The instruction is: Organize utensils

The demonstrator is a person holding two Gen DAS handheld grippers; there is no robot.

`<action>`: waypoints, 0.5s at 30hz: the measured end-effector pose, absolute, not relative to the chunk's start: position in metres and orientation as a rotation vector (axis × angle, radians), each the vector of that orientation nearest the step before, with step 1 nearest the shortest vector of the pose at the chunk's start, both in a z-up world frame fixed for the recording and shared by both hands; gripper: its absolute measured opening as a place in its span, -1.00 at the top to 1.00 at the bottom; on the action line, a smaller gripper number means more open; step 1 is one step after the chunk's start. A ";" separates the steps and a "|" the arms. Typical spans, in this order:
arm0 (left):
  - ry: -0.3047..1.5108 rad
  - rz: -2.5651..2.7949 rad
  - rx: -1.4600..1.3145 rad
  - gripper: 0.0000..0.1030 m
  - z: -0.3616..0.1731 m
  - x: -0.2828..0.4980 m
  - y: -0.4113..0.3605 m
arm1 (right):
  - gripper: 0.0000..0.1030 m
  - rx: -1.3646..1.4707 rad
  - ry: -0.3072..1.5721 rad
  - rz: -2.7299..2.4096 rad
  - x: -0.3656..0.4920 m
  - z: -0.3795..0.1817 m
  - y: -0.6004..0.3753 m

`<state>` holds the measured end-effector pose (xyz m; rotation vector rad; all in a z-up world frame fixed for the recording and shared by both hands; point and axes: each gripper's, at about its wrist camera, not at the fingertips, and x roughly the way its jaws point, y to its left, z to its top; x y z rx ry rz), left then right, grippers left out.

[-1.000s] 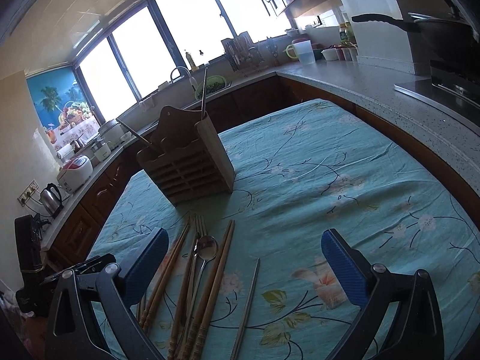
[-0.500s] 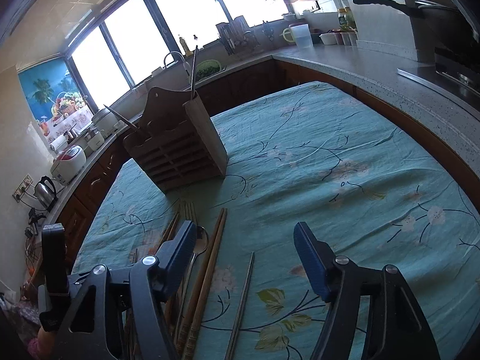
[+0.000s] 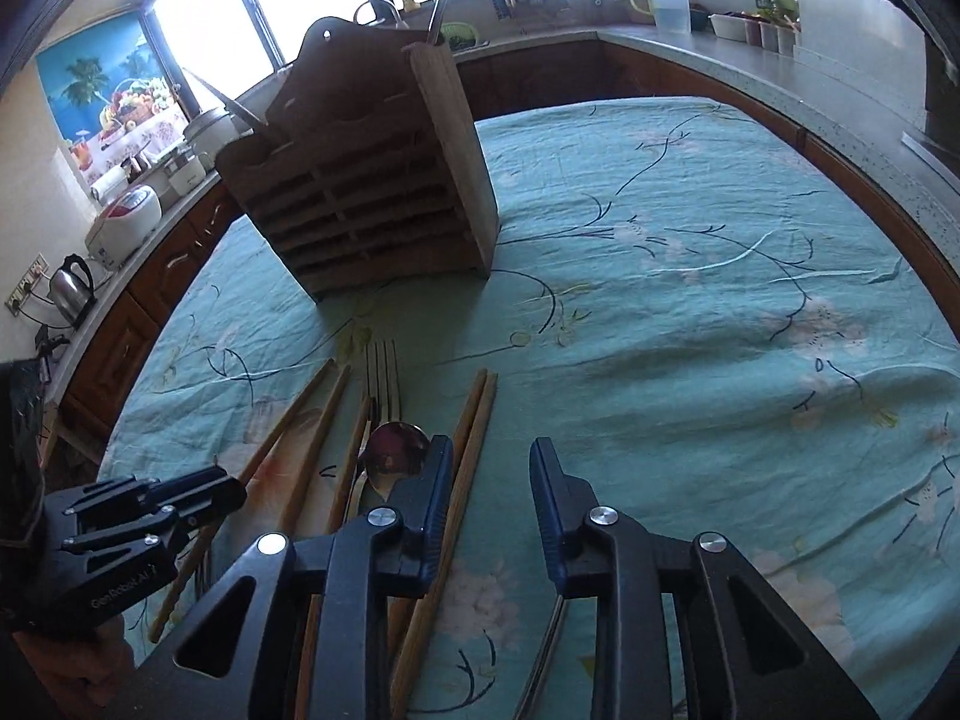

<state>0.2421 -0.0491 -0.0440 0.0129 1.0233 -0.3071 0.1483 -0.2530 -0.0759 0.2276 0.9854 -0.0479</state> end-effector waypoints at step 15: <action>0.989 -0.369 0.161 0.81 -0.066 0.308 -0.090 | 0.73 0.048 1.030 -0.081 0.180 -0.090 -0.238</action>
